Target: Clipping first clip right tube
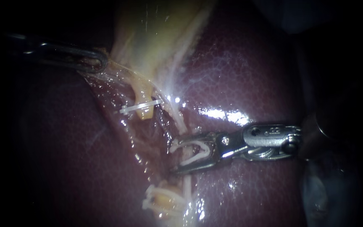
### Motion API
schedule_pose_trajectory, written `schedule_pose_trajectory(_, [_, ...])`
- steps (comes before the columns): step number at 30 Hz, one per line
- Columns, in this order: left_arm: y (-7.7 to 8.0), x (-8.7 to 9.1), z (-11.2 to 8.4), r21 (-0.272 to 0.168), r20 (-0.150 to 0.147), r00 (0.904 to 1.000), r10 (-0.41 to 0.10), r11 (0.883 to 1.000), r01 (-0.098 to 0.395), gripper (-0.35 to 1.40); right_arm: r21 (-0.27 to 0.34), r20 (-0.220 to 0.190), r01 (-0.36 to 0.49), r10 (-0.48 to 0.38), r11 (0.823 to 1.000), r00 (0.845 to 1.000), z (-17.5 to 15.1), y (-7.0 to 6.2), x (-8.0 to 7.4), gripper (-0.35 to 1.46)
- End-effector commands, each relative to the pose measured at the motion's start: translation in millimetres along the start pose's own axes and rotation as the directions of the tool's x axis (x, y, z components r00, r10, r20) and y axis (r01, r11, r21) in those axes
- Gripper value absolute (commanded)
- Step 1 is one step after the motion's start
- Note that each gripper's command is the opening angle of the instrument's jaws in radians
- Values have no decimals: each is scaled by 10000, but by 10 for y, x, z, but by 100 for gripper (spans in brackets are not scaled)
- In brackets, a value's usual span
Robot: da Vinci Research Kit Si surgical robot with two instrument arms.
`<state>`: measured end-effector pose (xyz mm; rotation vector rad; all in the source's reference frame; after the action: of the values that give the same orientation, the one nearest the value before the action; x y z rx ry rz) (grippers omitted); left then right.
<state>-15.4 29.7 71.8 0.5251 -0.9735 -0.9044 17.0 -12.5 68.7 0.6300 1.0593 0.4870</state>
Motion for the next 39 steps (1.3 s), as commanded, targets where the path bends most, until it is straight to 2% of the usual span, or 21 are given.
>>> schedule_pose_trajectory(1, [0, 0, 0, 6, -4, 10000, 0, 10000, 0, -35, 4, 1, 2, -2, 10000, 10000, 0, 0, 0, 49])
schedule_pose_trajectory(5, [0, 0, 0, 6, -4, 10000, -1, 10000, 1, -35, 13, 3, 5, -5, 10000, 10000, 0, -2, 1, 49])
schedule_pose_trajectory(10, [0, 0, 0, 6, -4, 10000, 0, 10000, 0, -35, 63, 7, -5, 5, 10000, 10000, 0, -16, 9, 49])
schedule_pose_trajectory(14, [0, 0, 0, 8, -4, 10000, 0, 10000, 0, -35, 132, 10, -51, 51, 9999, 10000, -4, -33, 24, 50])
schedule_pose_trajectory(19, [0, 0, 0, 8, -5, 10000, 0, 10000, 0, -35, 333, -176, -120, 126, 9994, 9998, -12, -52, 44, 50])
schedule_pose_trajectory(26, [0, 0, -1, 8, -5, 10000, 0, 10000, 0, -35, 568, -444, -175, 201, 9982, 9988, -21, -71, 62, 50])
schedule_pose_trajectory(32, [0, 0, -1, 8, -5, 10000, 0, 10000, 0, -35, 636, -496, -203, 235, 9978, 9985, -28, -79, 70, 50])
schedule_pose_trajectory(39, [-1, 0, -1, 9, -5, 10000, 0, 10000, 0, -35, 665, -486, -194, 226, 9976, 9986, -37, -77, 66, 50])
